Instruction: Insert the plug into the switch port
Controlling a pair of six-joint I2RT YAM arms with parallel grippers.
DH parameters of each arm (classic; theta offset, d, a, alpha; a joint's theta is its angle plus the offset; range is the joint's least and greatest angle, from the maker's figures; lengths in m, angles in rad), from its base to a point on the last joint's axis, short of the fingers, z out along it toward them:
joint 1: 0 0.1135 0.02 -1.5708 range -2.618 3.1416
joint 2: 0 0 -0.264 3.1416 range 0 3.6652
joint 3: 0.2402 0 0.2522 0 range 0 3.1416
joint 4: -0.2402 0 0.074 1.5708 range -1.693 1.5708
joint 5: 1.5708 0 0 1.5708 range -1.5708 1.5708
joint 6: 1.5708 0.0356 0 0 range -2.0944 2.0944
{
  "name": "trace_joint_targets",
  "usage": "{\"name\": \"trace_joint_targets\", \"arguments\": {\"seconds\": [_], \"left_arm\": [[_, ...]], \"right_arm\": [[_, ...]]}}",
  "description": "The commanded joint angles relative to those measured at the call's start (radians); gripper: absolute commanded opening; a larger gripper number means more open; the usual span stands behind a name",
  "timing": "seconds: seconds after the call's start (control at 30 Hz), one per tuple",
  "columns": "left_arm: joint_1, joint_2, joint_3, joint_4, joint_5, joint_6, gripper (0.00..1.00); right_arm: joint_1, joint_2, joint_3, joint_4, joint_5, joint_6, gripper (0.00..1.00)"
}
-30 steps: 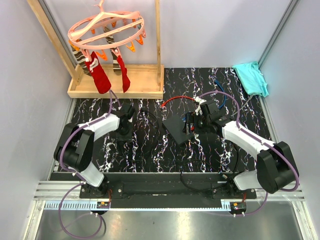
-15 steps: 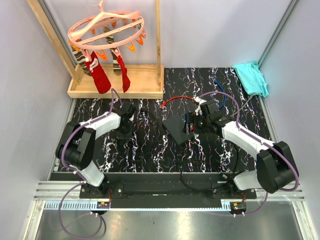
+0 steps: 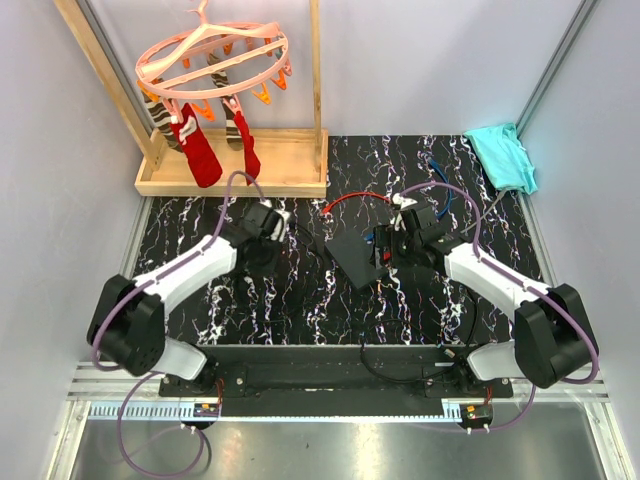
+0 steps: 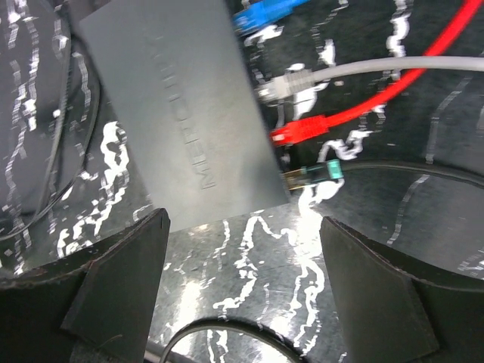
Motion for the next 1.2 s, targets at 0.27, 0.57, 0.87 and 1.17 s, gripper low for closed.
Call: {"name": "trace_joint_targets", "arguments": {"seconds": [0.27, 0.57, 0.87, 1.17], "left_arm": [[-0.314, 0.05, 0.157, 0.107, 0.084, 0.044, 0.0], [-0.396, 0.273, 0.218, 0.248, 0.143, 0.007, 0.0], [-0.403, 0.359, 0.22, 0.322, 0.153, 0.007, 0.0], [-0.403, 0.377, 0.19, 0.4, 0.176, -0.006, 0.0]], "right_arm": [[-0.12, 0.022, 0.084, -0.018, -0.004, 0.073, 0.9], [-0.128, 0.102, 0.12, 0.008, -0.116, 0.103, 0.89], [-0.127, 0.18, 0.127, 0.056, -0.238, 0.109, 0.8], [-0.128, 0.231, 0.133, 0.071, -0.286, 0.109, 0.71]]}}
